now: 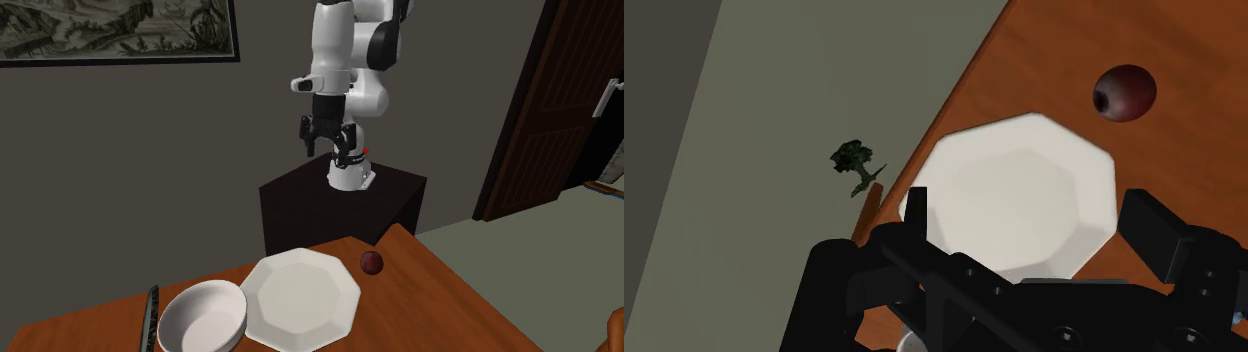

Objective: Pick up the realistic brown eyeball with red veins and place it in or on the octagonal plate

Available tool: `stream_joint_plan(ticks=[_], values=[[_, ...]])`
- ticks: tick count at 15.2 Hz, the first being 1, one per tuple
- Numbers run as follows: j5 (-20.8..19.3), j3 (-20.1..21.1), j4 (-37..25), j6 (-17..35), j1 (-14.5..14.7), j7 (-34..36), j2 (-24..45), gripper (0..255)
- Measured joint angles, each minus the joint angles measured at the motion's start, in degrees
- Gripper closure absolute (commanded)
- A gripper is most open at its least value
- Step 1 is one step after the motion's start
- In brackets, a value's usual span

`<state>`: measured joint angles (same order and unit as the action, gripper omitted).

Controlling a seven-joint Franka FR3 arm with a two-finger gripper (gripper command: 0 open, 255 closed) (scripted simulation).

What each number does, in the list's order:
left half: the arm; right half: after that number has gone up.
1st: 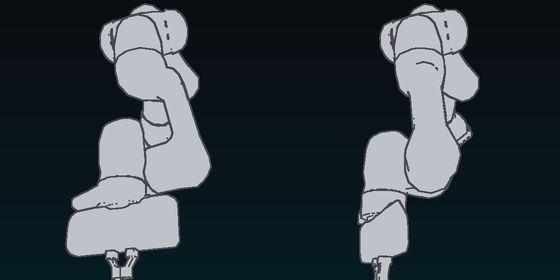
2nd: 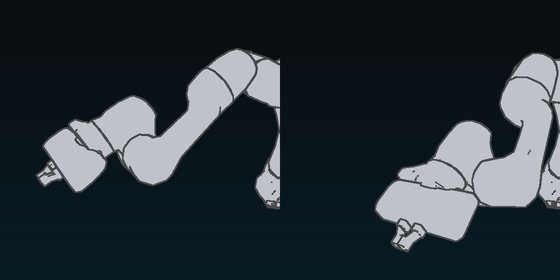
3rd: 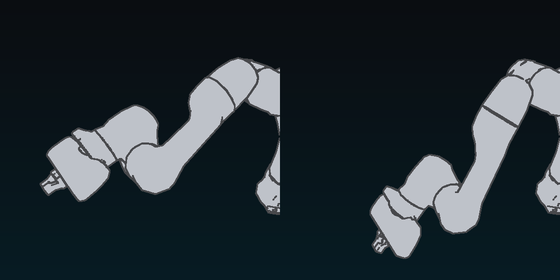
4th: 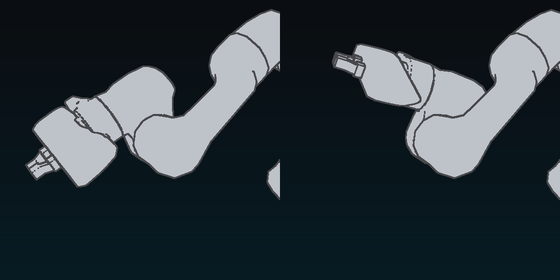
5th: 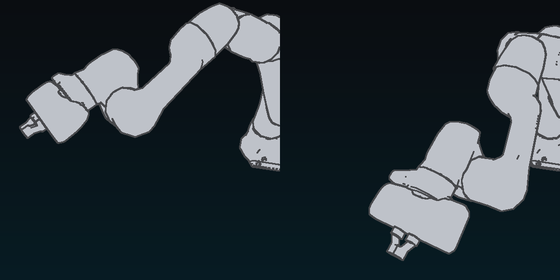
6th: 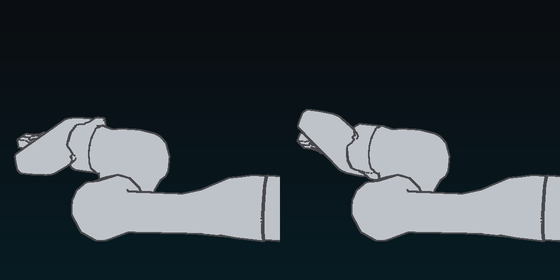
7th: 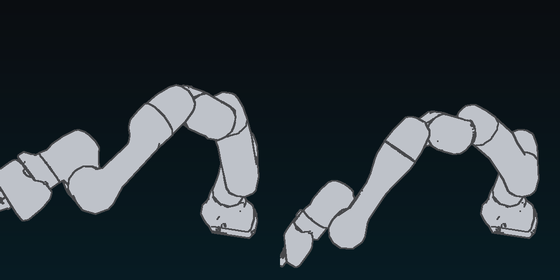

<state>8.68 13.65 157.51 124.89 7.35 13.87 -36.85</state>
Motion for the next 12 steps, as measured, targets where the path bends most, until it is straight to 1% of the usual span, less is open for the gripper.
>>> stream_joint_plan(ticks=[3, 7, 10, 12], values=[[1.4, 2.7, 1.1, 5.7, 1.0, 2.4, 4.9, 0], [2.3, 6.8, 1.3, 13.8, 1.9, 6.3, 13.1, 0], [1.5, 10.0, 0.3, 19.4, 1.9, 10.1, 20.1, 0], [-0.5, 12.3, -1.0, 23.6, 1.2, 13.4, 25.9, 0]])
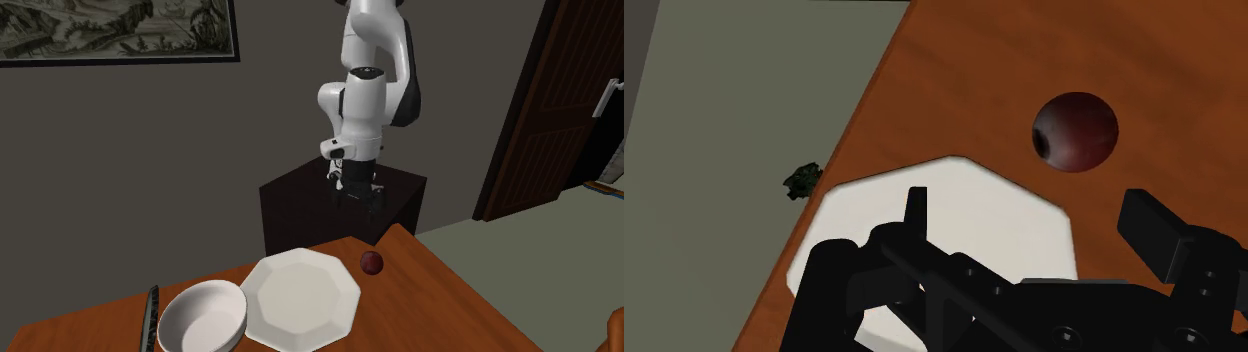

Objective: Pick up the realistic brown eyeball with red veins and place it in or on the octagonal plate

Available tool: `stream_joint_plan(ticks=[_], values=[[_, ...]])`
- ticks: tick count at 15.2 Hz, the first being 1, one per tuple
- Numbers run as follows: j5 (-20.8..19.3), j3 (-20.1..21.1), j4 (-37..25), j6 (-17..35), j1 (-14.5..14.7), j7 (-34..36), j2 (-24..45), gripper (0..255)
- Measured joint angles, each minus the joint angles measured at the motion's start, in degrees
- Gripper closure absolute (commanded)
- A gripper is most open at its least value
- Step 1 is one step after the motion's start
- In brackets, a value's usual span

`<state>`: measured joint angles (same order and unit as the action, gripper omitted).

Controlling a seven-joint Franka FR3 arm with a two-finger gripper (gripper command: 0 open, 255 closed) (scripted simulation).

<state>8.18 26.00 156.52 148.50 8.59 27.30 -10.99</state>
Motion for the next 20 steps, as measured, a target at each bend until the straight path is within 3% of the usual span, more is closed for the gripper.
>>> stream_joint_plan(ticks=[3, 5, 6, 9, 15, 20], values=[[-5.3, 2.6, -2.1, 5.0, -0.9, 6.3, 7.9, 0], [-11.0, 3.0, -4.0, 7.9, -0.9, 11.8, 13.5, 0], [-14.6, 2.6, -5.3, 9.2, -0.3, 15.3, 16.7, 0], [-20.2, 0.6, -6.8, 11.4, 1.4, 20.0, 21.2, 0], [-27.6, -4.5, -8.1, 15.5, 5.1, 25.7, 27.0, 0], [-28.6, -5.3, -8.3, 16.1, 5.7, 26.4, 27.7, 0]])
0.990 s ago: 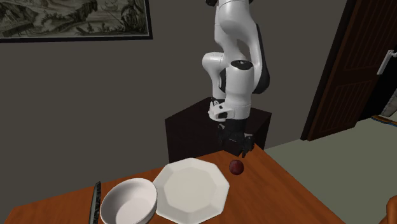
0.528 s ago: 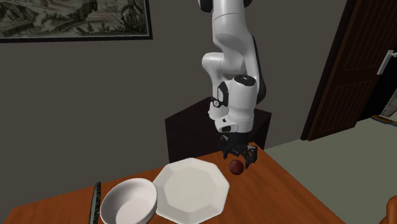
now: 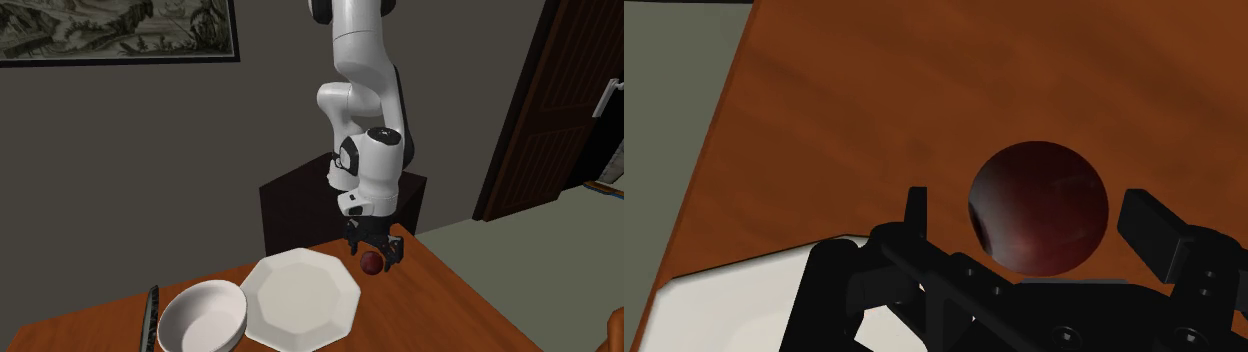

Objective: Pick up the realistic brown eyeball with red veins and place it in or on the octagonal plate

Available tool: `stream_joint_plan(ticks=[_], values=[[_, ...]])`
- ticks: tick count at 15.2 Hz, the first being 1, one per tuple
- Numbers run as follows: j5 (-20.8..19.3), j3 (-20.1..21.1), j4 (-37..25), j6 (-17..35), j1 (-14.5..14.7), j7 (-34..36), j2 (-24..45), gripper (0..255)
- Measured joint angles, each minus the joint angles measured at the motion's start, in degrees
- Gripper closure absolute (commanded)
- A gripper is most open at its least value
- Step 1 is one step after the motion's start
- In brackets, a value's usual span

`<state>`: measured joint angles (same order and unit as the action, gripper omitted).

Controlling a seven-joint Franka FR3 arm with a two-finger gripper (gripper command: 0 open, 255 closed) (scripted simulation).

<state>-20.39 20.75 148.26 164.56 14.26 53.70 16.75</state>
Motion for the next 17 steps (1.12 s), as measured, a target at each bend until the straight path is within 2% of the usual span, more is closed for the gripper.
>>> stream_joint_plan(ticks=[1, 2, 12, 17], values=[[0.0, 0.0, 0.0, 0.0, 0.0, 0.0, 0.0, 0], [0.0, 0.0, 0.0, 0.0, 0.0, 0.0, 0.0, 255], [0.0, 0.0, 0.0, 0.0, 0.0, 0.0, 0.0, 255], [4.6, 3.8, 1.1, -2.6, -2.9, -3.5, -3.9, 255]])
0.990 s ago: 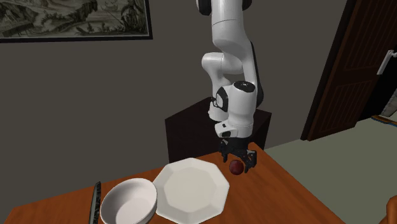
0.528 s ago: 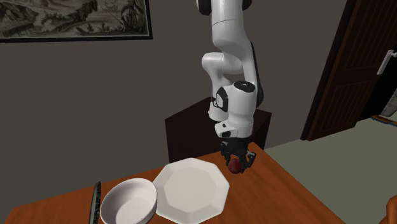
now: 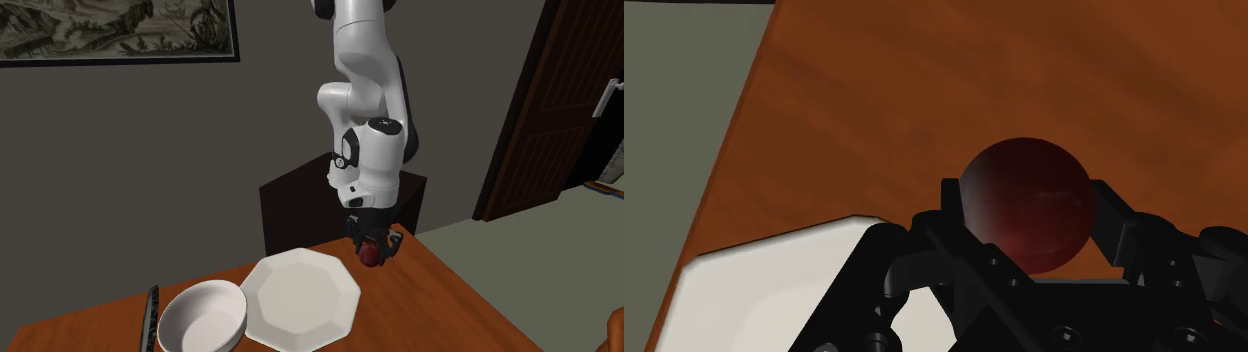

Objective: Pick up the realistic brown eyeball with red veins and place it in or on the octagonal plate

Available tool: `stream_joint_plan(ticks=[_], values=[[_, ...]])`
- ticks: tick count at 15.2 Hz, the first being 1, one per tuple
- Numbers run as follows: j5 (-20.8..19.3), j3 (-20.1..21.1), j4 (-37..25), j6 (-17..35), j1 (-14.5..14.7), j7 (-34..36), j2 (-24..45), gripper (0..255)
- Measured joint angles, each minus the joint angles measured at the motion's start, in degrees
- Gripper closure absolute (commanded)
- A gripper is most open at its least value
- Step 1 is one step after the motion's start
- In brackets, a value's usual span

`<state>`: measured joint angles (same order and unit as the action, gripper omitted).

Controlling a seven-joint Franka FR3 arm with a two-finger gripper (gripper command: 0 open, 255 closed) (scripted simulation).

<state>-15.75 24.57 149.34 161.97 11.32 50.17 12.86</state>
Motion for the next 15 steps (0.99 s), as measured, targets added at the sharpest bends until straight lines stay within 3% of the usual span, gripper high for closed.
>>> stream_joint_plan(ticks=[4, 11, 15], values=[[5.6, 3.5, 0.4, -3.2, -2.3, -4.1, -4.1, 255], [14.5, 6.5, 0.6, -8.9, -3.7, -10.5, -11.0, 255], [13.8, 4.9, -1.6, -10.2, -5.4, -13.1, -10.0, 255]])
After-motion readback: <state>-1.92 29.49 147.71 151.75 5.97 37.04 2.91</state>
